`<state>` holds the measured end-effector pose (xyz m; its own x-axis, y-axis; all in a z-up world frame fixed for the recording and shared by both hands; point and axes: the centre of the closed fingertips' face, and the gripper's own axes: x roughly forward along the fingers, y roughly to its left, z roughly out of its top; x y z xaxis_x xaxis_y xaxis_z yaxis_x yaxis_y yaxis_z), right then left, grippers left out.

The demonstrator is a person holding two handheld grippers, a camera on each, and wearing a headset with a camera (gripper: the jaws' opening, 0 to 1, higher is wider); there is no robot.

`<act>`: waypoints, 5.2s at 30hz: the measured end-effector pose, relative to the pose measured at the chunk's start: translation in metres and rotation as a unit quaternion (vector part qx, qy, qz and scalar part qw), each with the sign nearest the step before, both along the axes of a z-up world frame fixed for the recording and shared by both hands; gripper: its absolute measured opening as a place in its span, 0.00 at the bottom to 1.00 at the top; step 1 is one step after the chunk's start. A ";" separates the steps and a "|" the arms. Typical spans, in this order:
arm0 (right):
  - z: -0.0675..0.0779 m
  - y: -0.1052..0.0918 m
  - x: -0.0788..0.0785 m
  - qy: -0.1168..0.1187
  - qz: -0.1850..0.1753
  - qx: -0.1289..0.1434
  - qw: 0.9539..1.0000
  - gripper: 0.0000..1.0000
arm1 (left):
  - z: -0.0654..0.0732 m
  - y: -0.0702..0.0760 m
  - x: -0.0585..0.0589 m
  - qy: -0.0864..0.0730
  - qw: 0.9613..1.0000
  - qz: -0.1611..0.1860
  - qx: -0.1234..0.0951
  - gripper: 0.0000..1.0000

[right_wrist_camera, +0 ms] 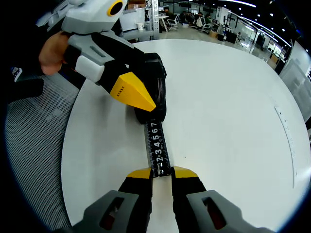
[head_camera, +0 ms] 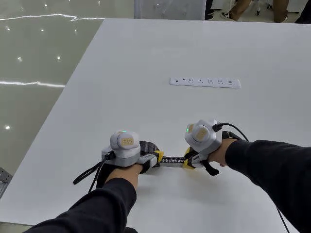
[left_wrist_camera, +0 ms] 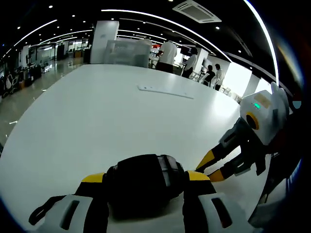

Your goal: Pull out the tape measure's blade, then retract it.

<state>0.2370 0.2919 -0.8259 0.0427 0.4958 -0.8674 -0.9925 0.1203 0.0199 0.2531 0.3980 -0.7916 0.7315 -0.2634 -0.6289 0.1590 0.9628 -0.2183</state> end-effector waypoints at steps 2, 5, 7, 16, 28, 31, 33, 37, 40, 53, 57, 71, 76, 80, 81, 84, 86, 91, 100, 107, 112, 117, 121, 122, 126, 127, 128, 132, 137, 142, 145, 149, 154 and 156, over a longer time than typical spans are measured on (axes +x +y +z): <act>0.001 0.004 -0.001 0.001 -0.001 0.001 1.000 0.11 | 0.000 0.000 0.000 0.000 1.000 0.001 -0.001 0.57; 0.000 0.009 -0.001 0.001 0.001 0.002 1.000 0.11 | 0.000 0.000 0.000 0.000 1.000 0.002 -0.002 0.57; 0.001 0.011 0.001 0.004 -0.003 0.004 1.000 0.11 | 0.000 0.000 0.000 0.001 1.000 0.002 -0.003 0.57; 0.000 0.022 0.000 0.003 -0.003 0.013 1.000 0.11 | 0.000 0.000 0.000 0.004 1.000 0.001 -0.005 0.57; -0.001 0.042 0.000 0.007 -0.004 0.025 1.000 0.11 | 0.000 0.001 0.000 0.006 1.000 -0.001 -0.010 0.57; -0.001 0.044 -0.001 0.008 -0.003 0.027 1.000 0.11 | 0.000 0.000 0.000 0.006 1.000 -0.002 -0.010 0.57; -0.002 0.046 -0.001 0.007 -0.001 0.028 1.000 0.11 | 0.000 0.000 0.000 0.006 1.000 -0.002 -0.011 0.57; -0.002 0.054 -0.002 0.000 0.014 0.030 0.999 0.11 | 0.000 0.000 0.000 0.008 1.000 -0.003 -0.014 0.57; -0.002 0.061 -0.003 -0.003 0.016 0.029 0.999 0.11 | 0.000 0.000 -0.001 0.008 1.000 -0.005 -0.013 0.57; -0.003 0.062 -0.006 -0.003 0.026 0.029 0.999 0.11 | 0.000 0.000 -0.001 0.011 1.000 -0.007 -0.014 0.57; -0.003 0.062 -0.006 -0.003 0.030 0.023 0.999 0.12 | 0.000 0.000 -0.001 0.011 1.000 -0.007 -0.014 0.57; -0.003 0.062 -0.005 -0.003 0.036 0.019 0.999 0.12 | 0.000 0.001 0.000 0.011 1.000 -0.006 -0.015 0.58; -0.002 0.062 -0.005 -0.004 0.032 0.020 0.999 0.13 | 0.000 0.000 0.000 0.008 1.000 -0.004 -0.017 0.59; -0.002 0.062 -0.005 -0.007 0.029 0.024 0.999 0.13 | 0.001 0.000 0.000 0.013 1.000 -0.013 -0.016 0.60; -0.002 0.062 -0.005 -0.006 0.025 0.027 0.999 0.13 | 0.002 0.000 -0.001 0.011 1.000 -0.015 -0.015 0.60; -0.001 0.061 -0.004 -0.015 0.013 0.034 0.999 0.14 | 0.005 0.000 0.000 -0.001 0.999 -0.034 -0.004 0.59; -0.001 0.060 -0.004 -0.016 0.005 0.041 0.999 0.15 | 0.007 0.000 0.000 -0.008 0.999 -0.045 0.003 0.59; 0.006 0.054 -0.008 -0.017 -0.010 0.069 0.997 0.21 | 0.017 0.012 0.003 -0.029 0.998 -0.040 -0.045 0.63; 0.027 0.023 -0.018 -0.033 -0.086 0.131 0.987 0.31 | 0.014 0.029 -0.021 -0.030 0.986 -0.127 -0.106 1.00; 0.045 -0.011 -0.025 -0.063 -0.128 0.154 0.978 0.40 | 0.021 0.033 -0.055 -0.050 0.975 -0.209 -0.056 1.00; 0.058 -0.045 -0.030 -0.080 -0.165 0.170 0.968 0.50 | 0.038 0.039 -0.058 -0.087 0.970 -0.222 -0.052 1.00; 0.070 -0.080 -0.035 -0.091 -0.198 0.176 0.960 0.57 | 0.043 0.048 -0.060 -0.090 0.967 -0.232 -0.046 1.00; 0.073 -0.107 -0.042 -0.096 -0.214 0.173 0.956 0.62 | 0.044 0.048 -0.075 -0.056 0.964 -0.246 -0.083 1.00; 0.072 -0.117 -0.045 -0.099 -0.222 0.170 0.955 0.63 | 0.045 0.053 -0.075 -0.063 0.965 -0.243 -0.075 1.00; 0.070 -0.143 -0.057 -0.082 -0.254 0.175 0.948 0.72 | 0.051 0.069 -0.074 -0.096 0.969 -0.225 -0.042 1.00; 0.071 -0.150 -0.061 -0.080 -0.260 0.177 0.946 0.75 | 0.054 0.074 -0.074 -0.105 0.969 -0.219 -0.037 1.00; 0.070 -0.156 -0.064 -0.080 -0.264 0.175 0.945 0.77 | 0.055 0.076 -0.076 -0.108 0.969 -0.217 -0.042 1.00; 0.071 -0.185 -0.074 -0.091 -0.283 0.163 0.941 0.81 | 0.050 0.084 -0.088 -0.094 0.971 -0.218 -0.037 1.00; 0.076 -0.214 -0.085 -0.102 -0.297 0.152 0.937 0.89 | 0.053 0.092 -0.096 -0.097 0.969 -0.223 -0.031 1.00; 0.083 -0.238 -0.092 -0.107 -0.318 0.149 0.930 0.98 | 0.057 0.100 -0.101 -0.099 0.970 -0.221 -0.024 1.00; 0.087 -0.246 -0.094 -0.113 -0.325 0.155 0.926 1.00 | 0.055 0.104 -0.104 -0.099 0.969 -0.225 -0.012 1.00; 0.088 -0.242 -0.103 -0.112 -0.314 0.150 0.931 1.00 | 0.054 0.107 -0.107 -0.104 0.966 -0.238 0.002 1.00; 0.090 -0.242 -0.106 -0.113 -0.305 0.150 0.934 1.00 | 0.065 0.111 -0.105 -0.108 0.966 -0.234 0.001 1.00; 0.090 -0.243 -0.107 -0.115 -0.305 0.153 0.933 1.00 | 0.069 0.111 -0.103 -0.117 0.965 -0.235 0.000 1.00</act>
<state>0.1304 0.0488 -0.7361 0.5647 0.5413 -0.6230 -0.7241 0.6872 -0.0593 0.1496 0.5088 -0.7224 0.6539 -0.5999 -0.4610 0.6224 0.7729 -0.1229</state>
